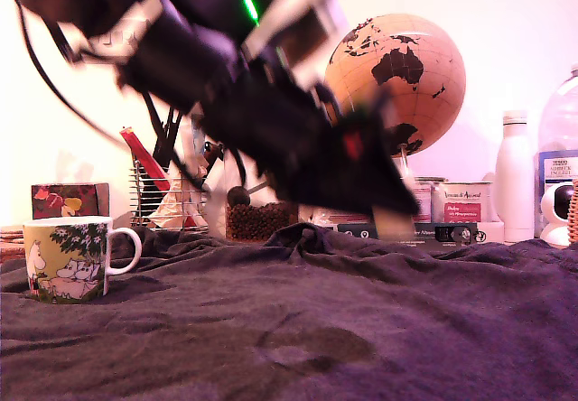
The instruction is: Pick up the coffee capsules on the table and drop them inside the coffee cup
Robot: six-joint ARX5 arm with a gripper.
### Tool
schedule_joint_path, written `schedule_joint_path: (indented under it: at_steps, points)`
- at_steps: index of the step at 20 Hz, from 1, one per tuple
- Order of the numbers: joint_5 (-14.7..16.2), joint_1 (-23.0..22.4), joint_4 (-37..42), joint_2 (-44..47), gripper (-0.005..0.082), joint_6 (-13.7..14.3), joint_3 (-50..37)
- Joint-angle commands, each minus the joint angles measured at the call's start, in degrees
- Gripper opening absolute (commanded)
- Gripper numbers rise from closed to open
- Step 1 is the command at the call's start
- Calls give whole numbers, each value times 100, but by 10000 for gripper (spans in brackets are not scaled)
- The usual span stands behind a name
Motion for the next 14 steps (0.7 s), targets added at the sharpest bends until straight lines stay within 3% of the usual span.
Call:
schedule_joint_path:
  at_steps: [1, 8, 14]
  points:
    - [-2, 66, -48, -79, 267, 48, 20]
    - [-17, 365, -378, -616, 267, 48, 17]
    - [-334, 706, -732, -1019, 267, 77, 17]
